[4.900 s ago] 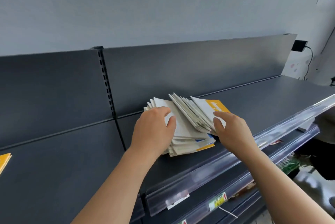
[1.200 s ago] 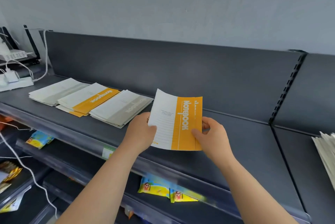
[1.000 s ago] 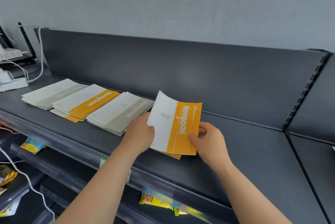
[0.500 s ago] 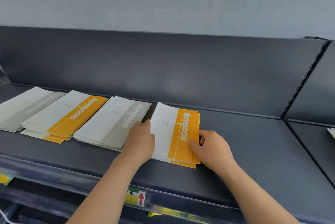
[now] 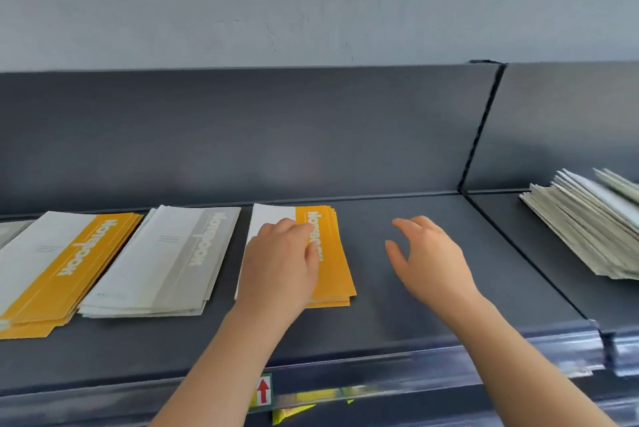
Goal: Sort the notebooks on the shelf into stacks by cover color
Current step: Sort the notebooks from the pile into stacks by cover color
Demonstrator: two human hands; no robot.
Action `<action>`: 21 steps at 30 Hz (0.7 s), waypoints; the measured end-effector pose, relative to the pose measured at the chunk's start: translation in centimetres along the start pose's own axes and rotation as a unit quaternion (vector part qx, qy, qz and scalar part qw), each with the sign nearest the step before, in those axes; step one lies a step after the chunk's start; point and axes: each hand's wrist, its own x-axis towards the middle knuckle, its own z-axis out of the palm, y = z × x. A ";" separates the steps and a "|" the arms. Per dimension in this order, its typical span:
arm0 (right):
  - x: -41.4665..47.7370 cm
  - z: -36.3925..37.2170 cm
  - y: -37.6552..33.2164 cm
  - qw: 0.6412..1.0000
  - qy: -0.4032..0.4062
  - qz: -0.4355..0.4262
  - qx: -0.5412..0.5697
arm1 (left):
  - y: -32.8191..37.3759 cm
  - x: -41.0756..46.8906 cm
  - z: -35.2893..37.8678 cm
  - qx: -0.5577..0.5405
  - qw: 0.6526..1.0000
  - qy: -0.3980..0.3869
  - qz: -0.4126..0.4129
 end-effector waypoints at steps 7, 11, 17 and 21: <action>-1.6 -3.9 4.9 0.998 0.043 0.044 -0.015 | 5.0 0.3 2.1 -0.083 0.995 0.017 0.046; -2.7 -6.4 8.8 0.996 0.058 0.069 -0.020 | 9.3 0.4 3.6 -0.115 0.991 0.005 0.070; -3.9 -11.1 16.3 0.994 0.081 0.070 -0.029 | 17.9 0.5 6.5 -0.131 0.988 0.000 0.086; -3.8 -14.4 22.0 0.993 0.096 0.063 -0.032 | 24.0 0.8 8.3 -0.151 0.985 -0.007 0.079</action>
